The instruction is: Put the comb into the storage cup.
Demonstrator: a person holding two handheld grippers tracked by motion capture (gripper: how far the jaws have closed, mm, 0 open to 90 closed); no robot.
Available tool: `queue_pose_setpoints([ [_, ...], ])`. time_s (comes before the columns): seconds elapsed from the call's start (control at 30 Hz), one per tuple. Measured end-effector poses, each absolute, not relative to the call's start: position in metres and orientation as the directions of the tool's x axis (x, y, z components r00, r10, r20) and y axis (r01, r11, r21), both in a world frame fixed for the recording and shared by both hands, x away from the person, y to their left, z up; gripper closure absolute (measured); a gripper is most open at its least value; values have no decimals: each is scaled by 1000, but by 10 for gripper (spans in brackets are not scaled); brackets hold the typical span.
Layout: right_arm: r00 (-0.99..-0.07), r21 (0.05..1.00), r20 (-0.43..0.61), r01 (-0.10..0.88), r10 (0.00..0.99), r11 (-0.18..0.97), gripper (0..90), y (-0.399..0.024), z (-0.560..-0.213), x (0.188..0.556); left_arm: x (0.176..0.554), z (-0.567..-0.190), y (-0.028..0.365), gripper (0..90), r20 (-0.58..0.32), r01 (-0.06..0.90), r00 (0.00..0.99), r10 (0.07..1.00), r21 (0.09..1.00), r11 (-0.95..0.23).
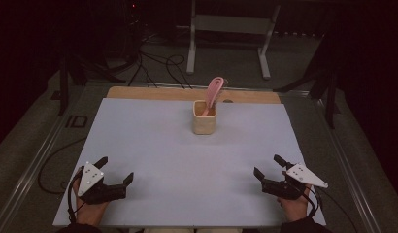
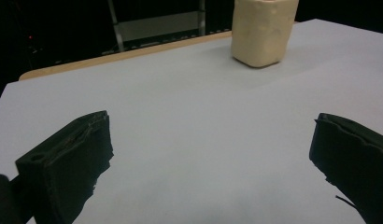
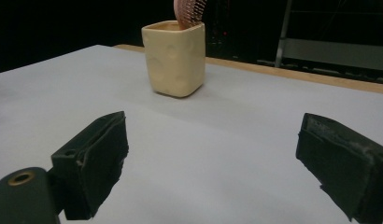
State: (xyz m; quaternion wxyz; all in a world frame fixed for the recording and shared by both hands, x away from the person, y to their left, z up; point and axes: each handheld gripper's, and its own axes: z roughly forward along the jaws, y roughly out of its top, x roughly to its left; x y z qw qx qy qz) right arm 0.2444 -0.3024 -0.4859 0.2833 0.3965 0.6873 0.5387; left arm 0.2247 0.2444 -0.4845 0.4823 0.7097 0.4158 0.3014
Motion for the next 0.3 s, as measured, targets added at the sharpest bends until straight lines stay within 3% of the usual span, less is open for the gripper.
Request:
queue_pose_setpoints([
  [0.3, -535, 962, 13, 238, 845, 136, 89, -298, -490, 246, 227, -487, 244, 0, 29, 306, 467, 884, 932, -192],
])
